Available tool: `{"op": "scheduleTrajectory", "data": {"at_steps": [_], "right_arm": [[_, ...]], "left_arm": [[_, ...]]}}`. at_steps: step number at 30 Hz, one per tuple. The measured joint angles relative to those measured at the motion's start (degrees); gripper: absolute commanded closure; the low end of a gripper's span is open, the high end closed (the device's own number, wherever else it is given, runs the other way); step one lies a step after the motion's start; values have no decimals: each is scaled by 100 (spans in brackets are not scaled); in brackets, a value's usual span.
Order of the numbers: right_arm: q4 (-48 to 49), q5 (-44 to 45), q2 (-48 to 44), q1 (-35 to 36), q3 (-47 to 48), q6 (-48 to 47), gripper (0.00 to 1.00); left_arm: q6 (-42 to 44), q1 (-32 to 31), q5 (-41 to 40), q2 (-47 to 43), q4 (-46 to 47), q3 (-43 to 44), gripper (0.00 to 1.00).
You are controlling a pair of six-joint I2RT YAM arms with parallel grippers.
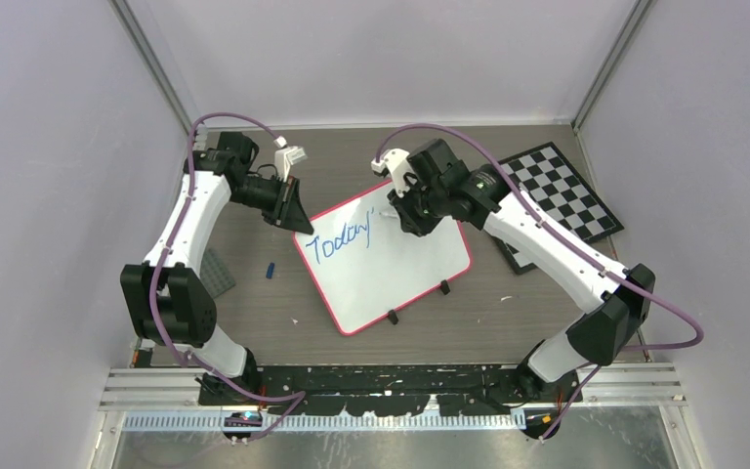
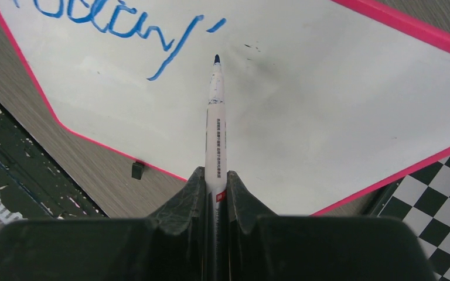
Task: Write a sentence on the whiteboard
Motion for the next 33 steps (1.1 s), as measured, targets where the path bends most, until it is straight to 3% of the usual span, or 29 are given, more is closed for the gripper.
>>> {"op": "scheduleTrajectory", "data": {"at_steps": [33], "right_arm": [[168, 101, 232, 22, -59, 4, 100]], "left_arm": [[-17, -11, -70, 0, -4, -2, 100]]}}
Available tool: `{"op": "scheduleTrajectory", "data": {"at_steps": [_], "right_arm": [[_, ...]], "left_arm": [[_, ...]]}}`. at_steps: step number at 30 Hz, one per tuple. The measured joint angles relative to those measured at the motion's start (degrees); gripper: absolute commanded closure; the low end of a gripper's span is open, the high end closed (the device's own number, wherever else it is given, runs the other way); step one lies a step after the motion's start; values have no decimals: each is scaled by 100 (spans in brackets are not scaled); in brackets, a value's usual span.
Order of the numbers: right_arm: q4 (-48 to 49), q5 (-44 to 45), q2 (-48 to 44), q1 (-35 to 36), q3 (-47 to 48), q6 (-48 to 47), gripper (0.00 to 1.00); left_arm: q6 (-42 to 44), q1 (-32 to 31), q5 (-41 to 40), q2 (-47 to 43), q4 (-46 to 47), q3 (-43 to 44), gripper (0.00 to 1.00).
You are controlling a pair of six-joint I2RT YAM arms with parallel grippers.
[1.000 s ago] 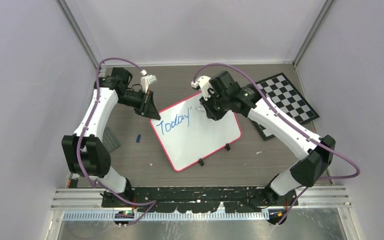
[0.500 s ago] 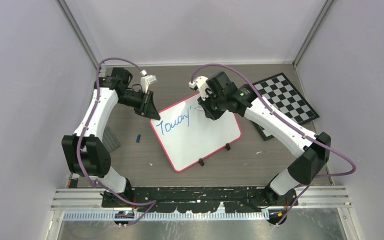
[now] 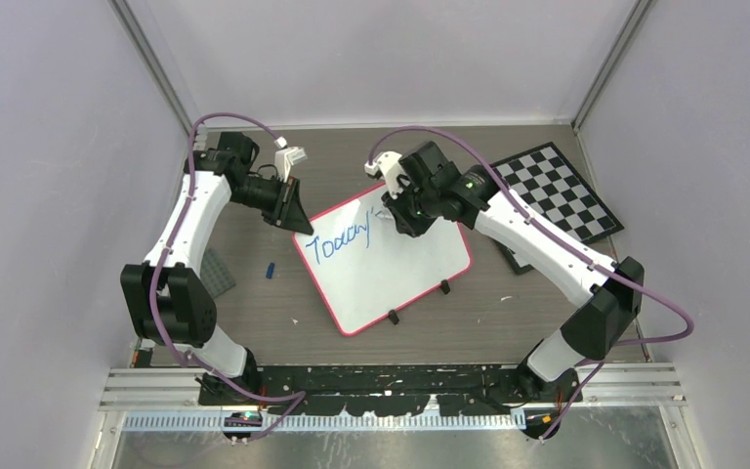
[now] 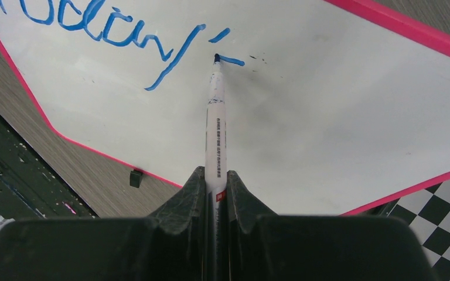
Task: Write a sentence on the whiteboard
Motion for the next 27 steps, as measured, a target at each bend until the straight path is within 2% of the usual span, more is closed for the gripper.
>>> {"op": "scheduleTrajectory", "data": {"at_steps": [27], "right_arm": [[22, -184, -203, -221, -507, -20, 100]], "left_arm": [[2, -2, -28, 2, 7, 0, 100]]}}
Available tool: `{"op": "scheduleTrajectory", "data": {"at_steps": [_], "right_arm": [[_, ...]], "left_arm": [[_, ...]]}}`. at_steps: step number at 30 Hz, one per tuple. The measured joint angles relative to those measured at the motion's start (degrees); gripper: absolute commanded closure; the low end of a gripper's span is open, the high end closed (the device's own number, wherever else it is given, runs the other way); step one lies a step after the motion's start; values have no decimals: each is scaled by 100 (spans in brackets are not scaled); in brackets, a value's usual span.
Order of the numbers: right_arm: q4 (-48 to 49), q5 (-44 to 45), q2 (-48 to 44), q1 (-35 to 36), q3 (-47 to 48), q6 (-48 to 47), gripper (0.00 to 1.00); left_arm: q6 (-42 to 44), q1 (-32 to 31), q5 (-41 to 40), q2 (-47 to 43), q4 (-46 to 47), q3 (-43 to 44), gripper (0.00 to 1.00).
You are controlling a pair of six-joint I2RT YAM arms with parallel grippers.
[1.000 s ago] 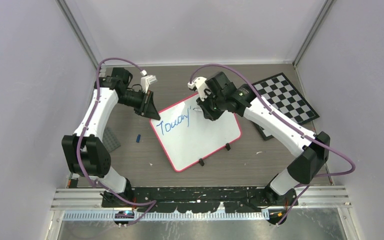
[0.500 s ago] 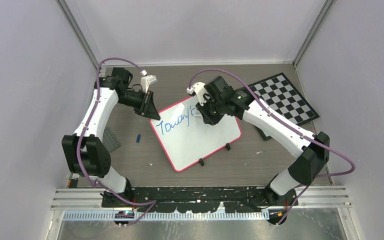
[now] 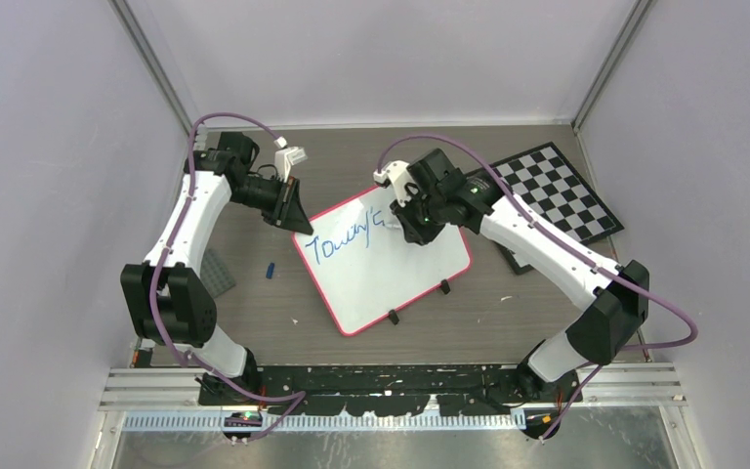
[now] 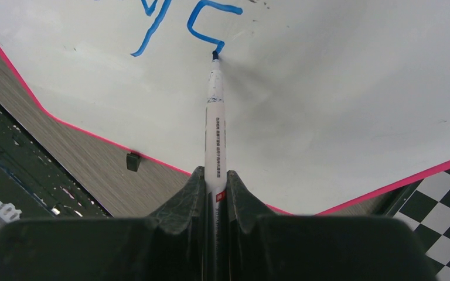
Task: Write a sentence on the whiteboard
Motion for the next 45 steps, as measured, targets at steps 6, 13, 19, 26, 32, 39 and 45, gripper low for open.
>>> {"op": "scheduleTrajectory", "data": {"at_steps": [6, 13, 19, 26, 32, 39, 45], "right_arm": [[-57, -87, -4, 127, -149, 39, 100], [-79, -92, 52, 286, -116, 61, 100], [-129, -197, 175, 358, 129, 59, 100], [-133, -345, 118, 326, 199, 61, 100], [-136, -461, -205, -35, 197, 59, 100], [-125, -398, -466, -553, 192, 28, 100], [-87, -269, -450, -555, 114, -9, 100]], "left_arm": [[2, 0, -11, 0, -2, 0, 100], [0, 0, -4, 0, -4, 0, 100], [0, -7, 0, 0, -7, 0, 100], [2, -13, -4, 24, -31, 33, 100], [0, -37, -48, 118, -136, 162, 100], [-4, -70, -72, 120, -173, 201, 100], [-9, -72, -87, 120, -173, 201, 100]]}}
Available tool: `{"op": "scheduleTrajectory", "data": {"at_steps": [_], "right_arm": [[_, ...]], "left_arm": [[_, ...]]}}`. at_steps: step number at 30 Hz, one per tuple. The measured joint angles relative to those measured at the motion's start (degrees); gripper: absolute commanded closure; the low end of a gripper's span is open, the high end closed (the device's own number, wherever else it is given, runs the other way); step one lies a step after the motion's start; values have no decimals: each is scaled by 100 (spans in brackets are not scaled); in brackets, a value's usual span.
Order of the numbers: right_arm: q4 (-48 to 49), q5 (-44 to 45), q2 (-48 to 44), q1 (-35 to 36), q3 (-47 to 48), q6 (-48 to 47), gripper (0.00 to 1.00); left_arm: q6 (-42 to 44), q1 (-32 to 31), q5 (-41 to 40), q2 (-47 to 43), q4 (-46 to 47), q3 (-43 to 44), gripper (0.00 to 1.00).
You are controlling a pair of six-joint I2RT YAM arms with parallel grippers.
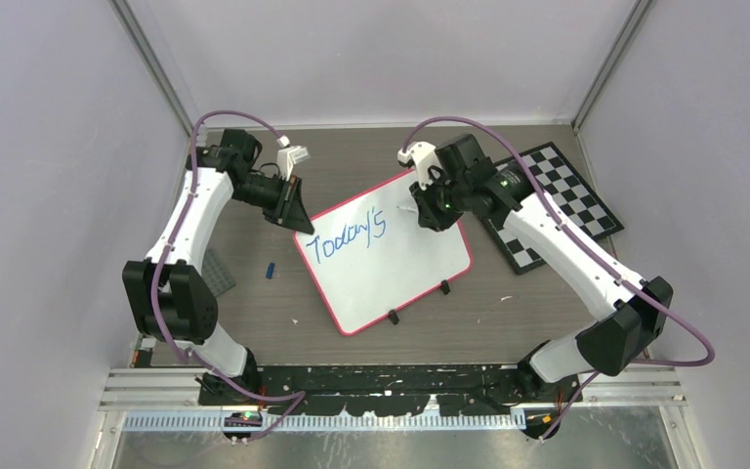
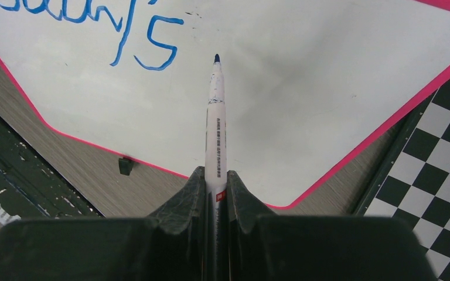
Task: Write a sentence on the whiteboard
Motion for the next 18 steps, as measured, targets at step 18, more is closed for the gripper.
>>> {"op": "scheduleTrajectory", "data": {"at_steps": [18], "right_arm": [[66, 192, 291, 0, -76, -85, 100]], "left_arm": [[0, 0, -17, 0, 4, 0, 100]]}}
